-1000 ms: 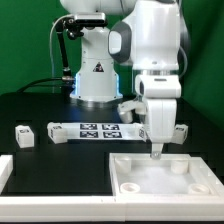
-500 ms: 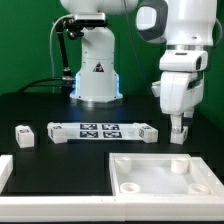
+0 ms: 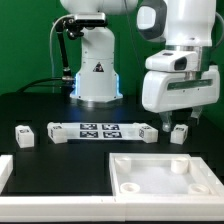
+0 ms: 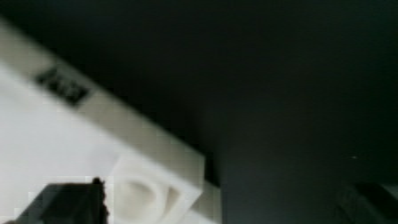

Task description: Assemble square table

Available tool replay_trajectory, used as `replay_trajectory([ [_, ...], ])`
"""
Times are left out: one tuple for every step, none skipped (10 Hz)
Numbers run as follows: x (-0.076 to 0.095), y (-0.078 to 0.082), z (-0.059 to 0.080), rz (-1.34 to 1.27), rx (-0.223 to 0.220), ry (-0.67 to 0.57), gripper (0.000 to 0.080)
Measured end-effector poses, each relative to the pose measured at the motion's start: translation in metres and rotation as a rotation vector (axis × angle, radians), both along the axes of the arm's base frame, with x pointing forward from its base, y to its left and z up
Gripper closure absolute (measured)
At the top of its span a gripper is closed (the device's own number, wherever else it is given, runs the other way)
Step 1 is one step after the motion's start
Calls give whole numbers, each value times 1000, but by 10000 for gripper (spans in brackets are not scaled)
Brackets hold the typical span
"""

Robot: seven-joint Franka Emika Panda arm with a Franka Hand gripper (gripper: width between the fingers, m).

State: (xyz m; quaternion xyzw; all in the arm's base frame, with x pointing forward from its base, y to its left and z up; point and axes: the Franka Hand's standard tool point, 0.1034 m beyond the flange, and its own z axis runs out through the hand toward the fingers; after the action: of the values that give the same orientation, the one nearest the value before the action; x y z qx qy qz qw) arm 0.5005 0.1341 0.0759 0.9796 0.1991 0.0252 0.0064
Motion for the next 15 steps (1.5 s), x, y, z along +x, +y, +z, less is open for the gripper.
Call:
replay_trajectory([
  [-9, 5, 0, -170, 14, 42, 151],
  [-9, 3, -2, -282, 46, 69, 151],
  [-9, 4, -2, -326, 50, 68, 151],
  [-10, 5, -2, -377, 51, 70, 151],
  [-10, 5, -2, -409, 52, 71, 151],
  [-10, 6, -3, -494, 59, 76, 151],
  [-16, 6, -6, -597, 81, 103, 151],
  [-26, 12, -9, -674, 94, 154, 151],
  [-32, 17, -9, -705, 96, 212, 151],
  [-28, 18, -9, -685, 100, 189, 151],
  [-35, 15, -10, -672, 81, 250, 151],
  [-34, 12, -10, -673, 68, 295, 151],
  [-38, 11, -11, -685, 59, 379, 151],
  [-46, 15, -13, -762, 89, 510, 151],
  [-47, 17, -17, -789, 108, 574, 151],
])
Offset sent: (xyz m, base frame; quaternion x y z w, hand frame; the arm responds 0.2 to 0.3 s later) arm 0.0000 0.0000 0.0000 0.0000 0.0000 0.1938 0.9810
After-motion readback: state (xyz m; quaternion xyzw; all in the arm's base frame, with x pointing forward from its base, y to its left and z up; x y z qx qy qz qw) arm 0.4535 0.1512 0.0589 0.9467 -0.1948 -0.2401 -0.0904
